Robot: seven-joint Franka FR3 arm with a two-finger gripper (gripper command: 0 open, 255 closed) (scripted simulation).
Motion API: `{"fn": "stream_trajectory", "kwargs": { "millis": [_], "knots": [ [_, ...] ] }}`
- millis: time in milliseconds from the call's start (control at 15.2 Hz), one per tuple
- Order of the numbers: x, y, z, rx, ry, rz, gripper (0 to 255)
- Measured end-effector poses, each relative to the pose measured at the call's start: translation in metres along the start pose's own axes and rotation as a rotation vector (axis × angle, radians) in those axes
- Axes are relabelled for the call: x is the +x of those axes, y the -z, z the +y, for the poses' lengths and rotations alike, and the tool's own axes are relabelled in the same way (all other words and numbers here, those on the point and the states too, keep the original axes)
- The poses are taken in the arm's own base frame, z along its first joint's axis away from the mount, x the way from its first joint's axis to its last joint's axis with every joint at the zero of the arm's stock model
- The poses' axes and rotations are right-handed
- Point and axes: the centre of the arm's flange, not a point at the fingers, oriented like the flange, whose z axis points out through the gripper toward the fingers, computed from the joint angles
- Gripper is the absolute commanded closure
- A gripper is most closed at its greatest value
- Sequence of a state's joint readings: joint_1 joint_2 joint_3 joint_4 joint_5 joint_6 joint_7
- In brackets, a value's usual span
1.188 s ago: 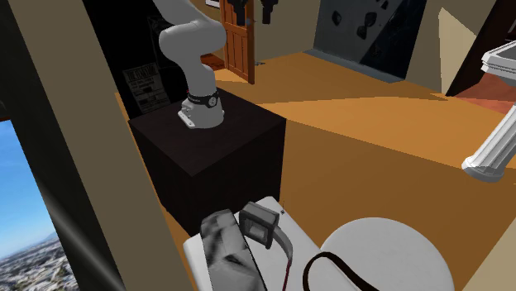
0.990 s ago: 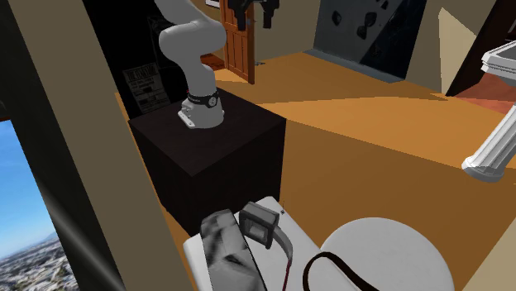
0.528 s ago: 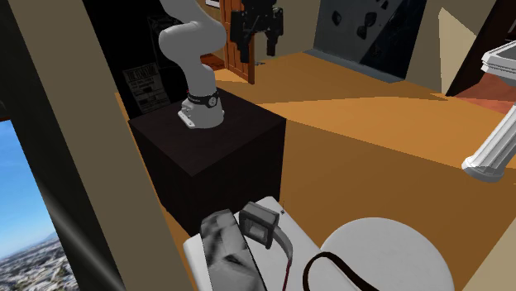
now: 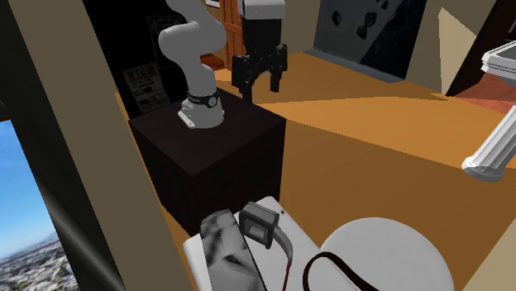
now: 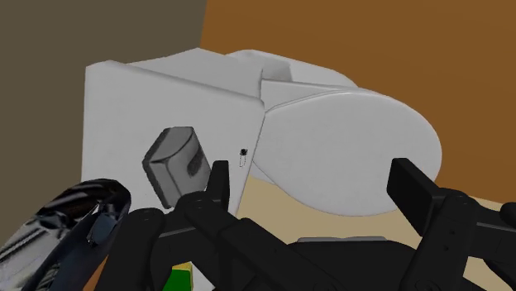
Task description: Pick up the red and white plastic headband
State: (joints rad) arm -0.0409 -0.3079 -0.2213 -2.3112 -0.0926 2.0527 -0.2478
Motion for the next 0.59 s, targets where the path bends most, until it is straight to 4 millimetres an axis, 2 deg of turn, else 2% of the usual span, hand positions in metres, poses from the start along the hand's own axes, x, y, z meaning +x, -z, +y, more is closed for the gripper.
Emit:
{"fn": "stream_trajectory", "kwargs": {
  "millis": [594],
  "knots": [
    [0.068,-0.078,0.066,0.036,0.011,-0.008,0]
  ]
}}
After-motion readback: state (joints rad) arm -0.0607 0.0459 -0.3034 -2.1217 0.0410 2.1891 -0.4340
